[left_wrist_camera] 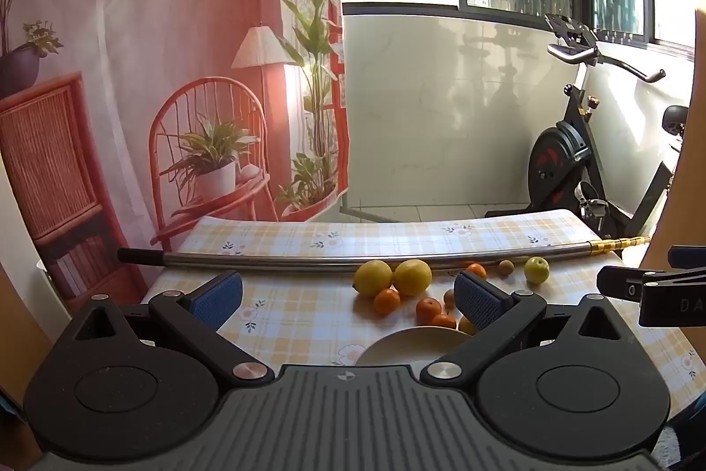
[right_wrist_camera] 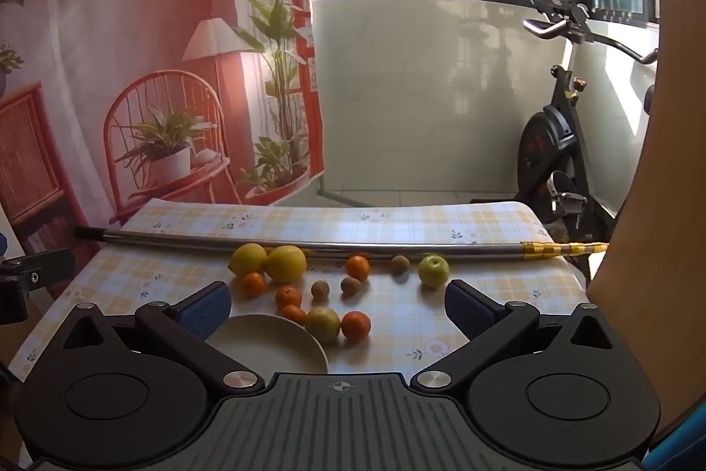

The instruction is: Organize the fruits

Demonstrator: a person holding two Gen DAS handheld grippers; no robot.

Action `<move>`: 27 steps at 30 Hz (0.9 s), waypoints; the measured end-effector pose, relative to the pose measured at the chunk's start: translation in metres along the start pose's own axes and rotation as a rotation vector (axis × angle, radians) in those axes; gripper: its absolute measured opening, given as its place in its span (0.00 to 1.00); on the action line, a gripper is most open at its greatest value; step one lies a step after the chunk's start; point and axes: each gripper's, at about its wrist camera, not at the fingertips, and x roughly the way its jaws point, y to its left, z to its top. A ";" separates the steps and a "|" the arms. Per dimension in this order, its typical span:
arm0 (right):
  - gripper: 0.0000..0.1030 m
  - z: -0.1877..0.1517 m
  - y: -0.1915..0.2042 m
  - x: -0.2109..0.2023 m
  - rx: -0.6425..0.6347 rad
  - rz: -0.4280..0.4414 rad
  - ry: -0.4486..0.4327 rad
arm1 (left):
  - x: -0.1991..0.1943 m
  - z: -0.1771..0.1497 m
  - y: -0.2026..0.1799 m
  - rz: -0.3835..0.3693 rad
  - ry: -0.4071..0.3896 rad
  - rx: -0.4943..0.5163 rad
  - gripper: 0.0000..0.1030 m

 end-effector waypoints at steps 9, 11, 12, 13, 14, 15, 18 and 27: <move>1.00 0.003 -0.014 0.002 0.006 -0.001 -0.007 | 0.000 0.000 0.000 0.003 -0.005 0.004 1.00; 1.00 0.002 -0.008 0.000 0.005 -0.007 -0.011 | 0.001 0.000 0.000 0.003 -0.006 0.004 1.00; 1.00 0.001 -0.006 0.000 0.005 -0.009 -0.011 | 0.001 0.001 0.001 0.004 -0.005 0.003 1.00; 1.00 0.001 -0.005 0.000 0.005 -0.009 -0.012 | -0.002 0.005 0.000 0.004 -0.005 0.003 1.00; 1.00 0.001 -0.005 0.000 0.004 -0.009 -0.012 | -0.001 0.006 0.001 0.003 -0.005 0.002 1.00; 1.00 0.003 -0.006 0.000 0.006 -0.009 -0.010 | 0.000 0.007 0.003 0.004 -0.006 0.003 1.00; 1.00 0.003 -0.006 -0.001 0.006 -0.009 -0.010 | 0.003 0.010 0.003 0.004 -0.004 0.000 1.00; 1.00 0.004 -0.006 -0.002 0.005 -0.009 -0.011 | -0.005 0.004 0.001 0.005 -0.019 0.000 1.00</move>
